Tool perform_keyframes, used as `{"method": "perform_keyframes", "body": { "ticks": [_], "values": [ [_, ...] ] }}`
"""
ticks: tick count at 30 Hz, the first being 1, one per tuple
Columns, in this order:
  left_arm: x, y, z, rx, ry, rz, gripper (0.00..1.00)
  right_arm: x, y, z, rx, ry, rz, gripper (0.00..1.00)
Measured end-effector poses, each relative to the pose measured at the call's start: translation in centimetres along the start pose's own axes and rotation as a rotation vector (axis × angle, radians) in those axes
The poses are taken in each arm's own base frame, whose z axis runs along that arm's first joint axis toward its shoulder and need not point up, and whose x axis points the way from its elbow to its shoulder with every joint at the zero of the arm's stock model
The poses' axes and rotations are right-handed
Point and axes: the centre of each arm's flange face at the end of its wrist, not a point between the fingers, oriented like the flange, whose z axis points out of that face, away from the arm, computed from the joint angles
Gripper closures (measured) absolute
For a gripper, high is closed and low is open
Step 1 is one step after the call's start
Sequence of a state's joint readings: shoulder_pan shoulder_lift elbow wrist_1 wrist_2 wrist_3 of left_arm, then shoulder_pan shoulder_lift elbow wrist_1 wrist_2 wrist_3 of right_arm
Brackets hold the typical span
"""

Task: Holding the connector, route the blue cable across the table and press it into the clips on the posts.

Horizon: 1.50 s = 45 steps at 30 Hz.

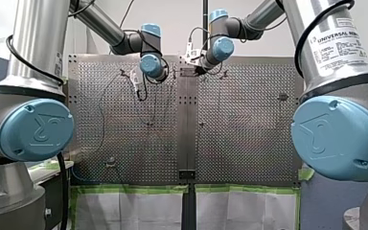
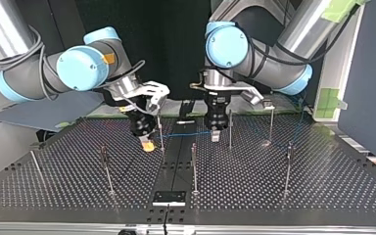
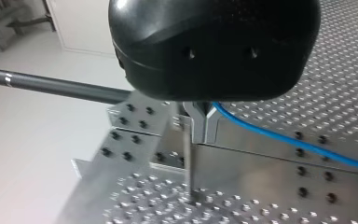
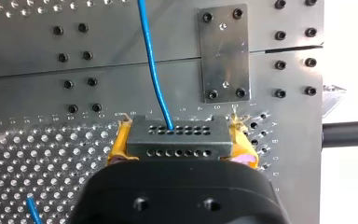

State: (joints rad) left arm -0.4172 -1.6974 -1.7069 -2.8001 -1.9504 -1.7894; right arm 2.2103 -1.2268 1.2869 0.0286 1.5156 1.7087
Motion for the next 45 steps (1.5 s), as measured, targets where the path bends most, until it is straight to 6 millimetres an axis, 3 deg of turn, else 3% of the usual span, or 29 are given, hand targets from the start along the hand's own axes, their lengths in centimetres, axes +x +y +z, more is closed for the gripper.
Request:
{"method": "perform_keyframes", "body": {
  "ticks": [8, 22, 28, 38, 45],
  "values": [
    [-1.0, 0.1, 0.5, 0.015, -0.039, -0.014, 1.0, -0.1, 0.3, 0.1, 0.016, -0.005, 0.005, 1.0],
    [-0.1, 0.2, 3.7, 0.021, -0.028, -0.005, 1.0, 1.1, 2.2, 1.2, 0.035, 0.017, 0.029, 1.0],
    [0.4, 0.5, 5.9, 0.021, -0.027, 0.002, 1.0, 0.4, 3.3, 2.4, 0.024, 0.011, 0.031, 1.0],
    [1.7, 0.6, 9.6, 0.017, -0.021, 0.01, 1.0, 0.9, 5.2, 3.9, 0.009, 0.03, 0.032, 1.0],
    [0.1, 0.7, 11.6, 0.02, -0.061, 0.0, 1.0, 0.4, 6.9, 4.9, -0.005, 0.026, 0.034, 1.0]
  ]
}}
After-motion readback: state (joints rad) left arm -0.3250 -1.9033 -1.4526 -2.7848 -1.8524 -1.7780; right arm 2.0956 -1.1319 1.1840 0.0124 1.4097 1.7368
